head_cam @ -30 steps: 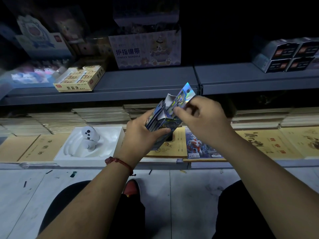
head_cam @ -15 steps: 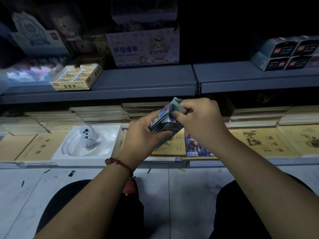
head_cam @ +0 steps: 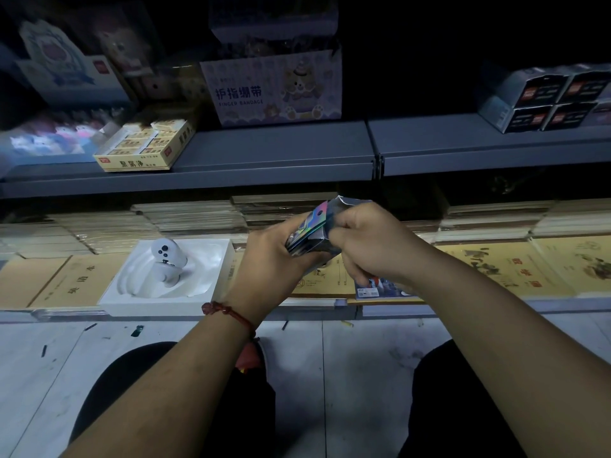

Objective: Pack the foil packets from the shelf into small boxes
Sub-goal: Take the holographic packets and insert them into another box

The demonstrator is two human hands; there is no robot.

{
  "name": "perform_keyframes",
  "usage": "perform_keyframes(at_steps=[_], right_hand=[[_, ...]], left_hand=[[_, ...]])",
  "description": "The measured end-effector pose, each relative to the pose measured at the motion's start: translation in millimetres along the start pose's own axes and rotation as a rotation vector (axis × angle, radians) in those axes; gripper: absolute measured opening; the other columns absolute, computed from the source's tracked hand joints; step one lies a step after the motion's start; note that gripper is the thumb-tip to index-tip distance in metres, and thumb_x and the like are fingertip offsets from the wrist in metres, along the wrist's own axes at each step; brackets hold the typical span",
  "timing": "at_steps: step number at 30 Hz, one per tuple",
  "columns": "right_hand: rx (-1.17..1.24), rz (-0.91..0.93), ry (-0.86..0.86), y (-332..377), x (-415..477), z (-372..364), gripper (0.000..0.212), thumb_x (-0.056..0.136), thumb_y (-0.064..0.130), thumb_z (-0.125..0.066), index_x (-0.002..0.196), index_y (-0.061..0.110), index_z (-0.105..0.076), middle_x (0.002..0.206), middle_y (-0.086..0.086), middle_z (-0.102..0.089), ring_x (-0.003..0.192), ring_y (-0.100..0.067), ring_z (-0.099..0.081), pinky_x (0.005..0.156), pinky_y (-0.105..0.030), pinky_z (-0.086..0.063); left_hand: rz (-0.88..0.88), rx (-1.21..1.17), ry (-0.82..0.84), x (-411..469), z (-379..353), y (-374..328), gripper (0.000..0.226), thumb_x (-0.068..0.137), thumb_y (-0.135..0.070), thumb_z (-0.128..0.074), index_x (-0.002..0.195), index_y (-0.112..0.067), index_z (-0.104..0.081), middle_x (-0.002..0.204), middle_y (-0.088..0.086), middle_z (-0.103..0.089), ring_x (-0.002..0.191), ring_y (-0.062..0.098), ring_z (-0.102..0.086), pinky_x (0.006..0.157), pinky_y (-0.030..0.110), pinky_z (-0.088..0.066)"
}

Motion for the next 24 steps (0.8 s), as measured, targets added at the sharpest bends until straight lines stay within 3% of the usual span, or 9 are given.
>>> perform_keyframes(at_steps=[3,7,10,12,15,19,24], right_hand=[[-0.018,-0.021,0.109,1.7,-0.8,-3.1,0.023,0.099,0.005,-0.045,0.113,0.008,-0.063,0.039,-0.003,-0.049,0.032,-0.013,-0.044,0.046,-0.02,-0.042],[0.062,-0.025,0.125,2.2,-2.0,-2.0,0.017,0.102,0.01,-0.047,0.112,0.017,-0.059,0.041,-0.006,-0.049,0.032,-0.015,-0.043,0.04,-0.016,-0.038],[0.031,0.019,0.05,2.8,-0.6,-1.7,0.015,0.101,0.014,-0.051,0.11,0.01,-0.062,0.04,-0.004,-0.051,0.031,-0.017,-0.044,0.05,-0.028,-0.047],[-0.047,0.052,-0.035,2.3,1.8,-1.0,0.02,0.097,0.017,-0.059,0.108,0.002,-0.067,0.053,-0.012,-0.064,0.032,-0.017,-0.049,0.05,-0.033,-0.049],[-0.029,0.056,-0.11,0.3,2.8,2.7,0.017,0.092,0.016,-0.069,0.103,0.003,-0.072,0.078,-0.02,-0.074,0.034,-0.016,-0.052,0.039,-0.024,-0.043],[0.133,0.001,-0.027,1.0,-0.2,0.2,0.008,0.092,0.012,-0.071,0.1,0.014,-0.071,0.055,0.002,-0.068,0.037,-0.015,-0.057,0.037,-0.015,-0.035],[0.209,-0.03,0.011,5.9,-2.3,-1.9,0.012,0.088,0.008,-0.075,0.099,0.009,-0.073,0.08,-0.007,-0.075,0.043,-0.021,-0.06,0.036,-0.017,-0.03]], left_hand=[[0.011,-0.021,-0.001,-0.1,-2.8,0.6,0.038,0.077,-0.008,-0.085,0.105,-0.031,-0.073,0.08,-0.01,-0.073,0.073,-0.003,-0.065,0.066,0.006,-0.042],[0.015,-0.064,0.007,-0.2,-2.9,-3.6,0.043,0.078,-0.005,-0.085,0.111,-0.028,-0.072,0.086,-0.01,-0.075,0.074,-0.006,-0.067,0.066,0.005,-0.045],[0.023,-0.054,0.001,2.7,-1.5,-1.8,0.04,0.076,-0.014,-0.088,0.109,-0.03,-0.072,0.081,-0.021,-0.073,0.076,-0.009,-0.066,0.068,0.005,-0.042],[0.029,-0.028,0.002,4.1,-1.1,-0.5,0.04,0.076,-0.018,-0.088,0.111,-0.029,-0.074,0.083,-0.024,-0.073,0.079,-0.01,-0.066,0.07,0.005,-0.042],[0.026,-0.045,-0.001,5.2,0.3,-1.8,0.041,0.077,-0.015,-0.088,0.113,-0.027,-0.073,0.083,-0.02,-0.073,0.075,-0.01,-0.066,0.068,0.004,-0.043],[-0.049,-0.008,-0.003,5.0,0.6,-1.9,0.039,0.08,-0.018,-0.086,0.114,-0.031,-0.073,0.088,-0.015,-0.075,0.08,-0.001,-0.07,0.069,0.012,-0.049],[-0.092,0.017,-0.017,4.2,-0.5,-0.1,0.04,0.081,-0.009,-0.085,0.116,-0.025,-0.073,0.086,-0.016,-0.073,0.078,-0.004,-0.068,0.066,0.005,-0.044]])
Point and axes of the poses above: each hand's wrist, its own x-axis towards the middle knuckle, its own z-axis out of the back of the hand, y = z × x, the point moved 2 cm from there along x, towards the middle knuckle
